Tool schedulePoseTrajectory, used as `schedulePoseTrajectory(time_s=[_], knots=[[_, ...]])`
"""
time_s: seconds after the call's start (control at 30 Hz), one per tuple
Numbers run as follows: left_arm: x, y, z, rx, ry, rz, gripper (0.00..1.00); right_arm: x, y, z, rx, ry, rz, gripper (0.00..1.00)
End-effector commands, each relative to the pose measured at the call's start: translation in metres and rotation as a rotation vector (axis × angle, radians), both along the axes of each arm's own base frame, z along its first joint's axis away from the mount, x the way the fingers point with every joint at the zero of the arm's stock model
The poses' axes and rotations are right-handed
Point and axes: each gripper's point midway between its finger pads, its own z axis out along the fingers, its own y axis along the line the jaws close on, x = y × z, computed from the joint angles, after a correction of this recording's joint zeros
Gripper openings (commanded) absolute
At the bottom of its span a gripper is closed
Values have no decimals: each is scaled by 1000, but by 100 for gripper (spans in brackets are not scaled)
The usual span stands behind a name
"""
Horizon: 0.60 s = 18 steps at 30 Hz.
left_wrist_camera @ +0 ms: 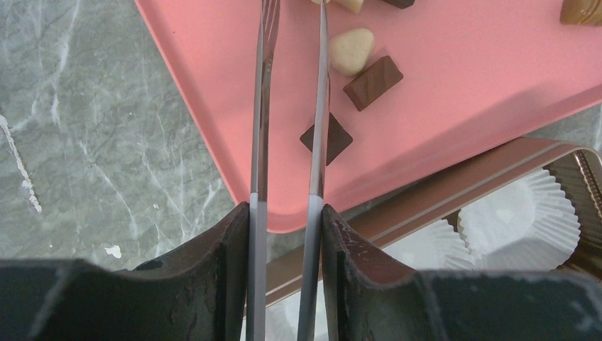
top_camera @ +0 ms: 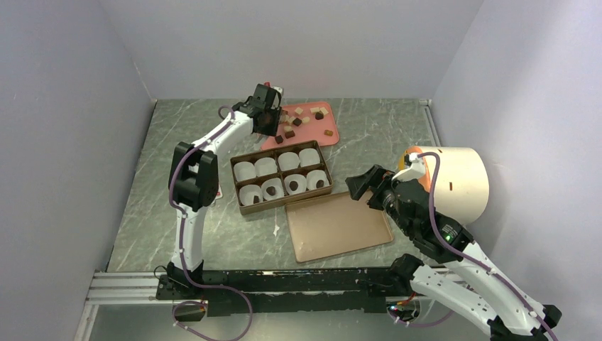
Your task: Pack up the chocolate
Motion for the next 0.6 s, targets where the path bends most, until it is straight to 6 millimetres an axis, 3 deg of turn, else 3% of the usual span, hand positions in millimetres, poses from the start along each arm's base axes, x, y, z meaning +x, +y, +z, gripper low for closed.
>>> schedulePoseTrajectory(time_s=[0.0, 0.2, 0.57], knots=[[11, -10, 39, -45, -105, -32, 41, 0, -2, 11, 33, -26, -12, 95], [11, -13, 24, -44, -76, -44, 42, 1, -1, 12, 31, -30, -12, 95], [18, -20, 27, -58, -98, -63, 44, 3, 1, 11, 28, -28, -10, 95]])
